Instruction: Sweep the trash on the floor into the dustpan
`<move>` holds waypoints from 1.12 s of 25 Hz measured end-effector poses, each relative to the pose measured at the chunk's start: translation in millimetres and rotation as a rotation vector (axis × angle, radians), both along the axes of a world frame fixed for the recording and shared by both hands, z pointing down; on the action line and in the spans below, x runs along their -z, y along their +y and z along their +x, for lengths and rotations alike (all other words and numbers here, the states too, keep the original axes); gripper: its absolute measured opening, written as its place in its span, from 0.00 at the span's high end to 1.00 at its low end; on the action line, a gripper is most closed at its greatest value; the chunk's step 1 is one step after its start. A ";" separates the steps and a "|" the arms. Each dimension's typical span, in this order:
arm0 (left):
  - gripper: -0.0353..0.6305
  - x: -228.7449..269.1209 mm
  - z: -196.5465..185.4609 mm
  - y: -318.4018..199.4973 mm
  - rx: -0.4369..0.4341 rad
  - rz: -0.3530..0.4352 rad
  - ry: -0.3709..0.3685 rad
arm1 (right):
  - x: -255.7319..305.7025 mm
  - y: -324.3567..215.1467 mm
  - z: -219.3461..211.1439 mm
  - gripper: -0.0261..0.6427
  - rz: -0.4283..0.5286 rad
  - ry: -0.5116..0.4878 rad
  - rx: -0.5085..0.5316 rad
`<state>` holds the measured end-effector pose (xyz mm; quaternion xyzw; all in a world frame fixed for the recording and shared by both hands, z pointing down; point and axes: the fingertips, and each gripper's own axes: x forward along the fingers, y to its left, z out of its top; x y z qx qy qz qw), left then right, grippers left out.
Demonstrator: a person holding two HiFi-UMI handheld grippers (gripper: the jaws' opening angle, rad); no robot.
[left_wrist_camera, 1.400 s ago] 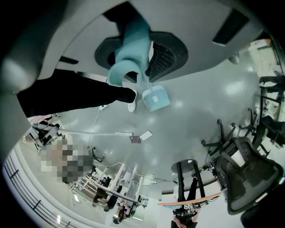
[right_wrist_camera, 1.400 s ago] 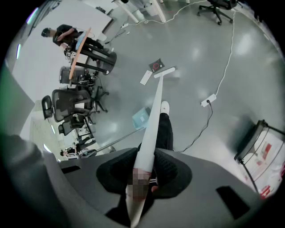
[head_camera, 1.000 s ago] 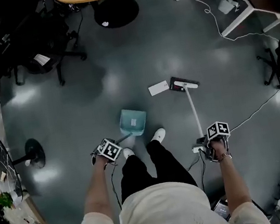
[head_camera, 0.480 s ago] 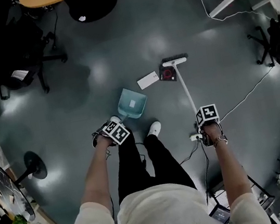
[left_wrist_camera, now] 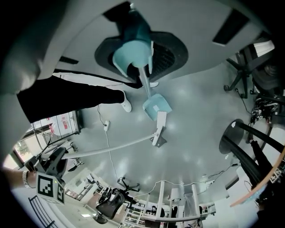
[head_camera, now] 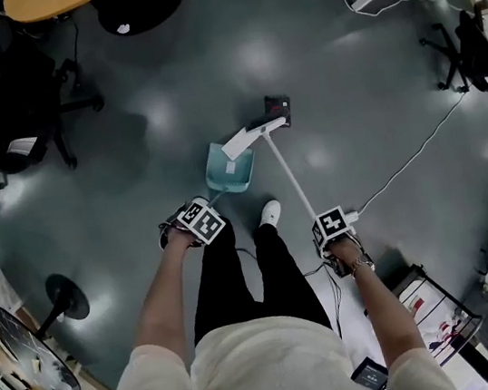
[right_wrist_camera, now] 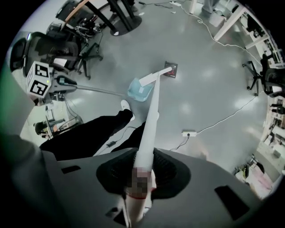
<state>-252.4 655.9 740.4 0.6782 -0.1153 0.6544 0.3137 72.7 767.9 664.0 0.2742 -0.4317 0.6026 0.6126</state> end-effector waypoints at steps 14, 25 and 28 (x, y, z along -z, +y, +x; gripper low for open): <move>0.81 0.5 -10.9 2.6 -0.017 0.035 0.026 | 39.2 53.9 -77.9 0.81 -0.082 -0.141 -0.018; 0.81 27.4 -42.0 -25.3 -0.090 0.120 0.032 | 99.6 50.6 -100.3 0.81 -0.050 -0.283 -0.589; 0.81 36.8 -52.3 -39.9 -0.054 0.138 0.027 | 108.7 23.0 -86.3 0.81 0.007 -0.274 -0.647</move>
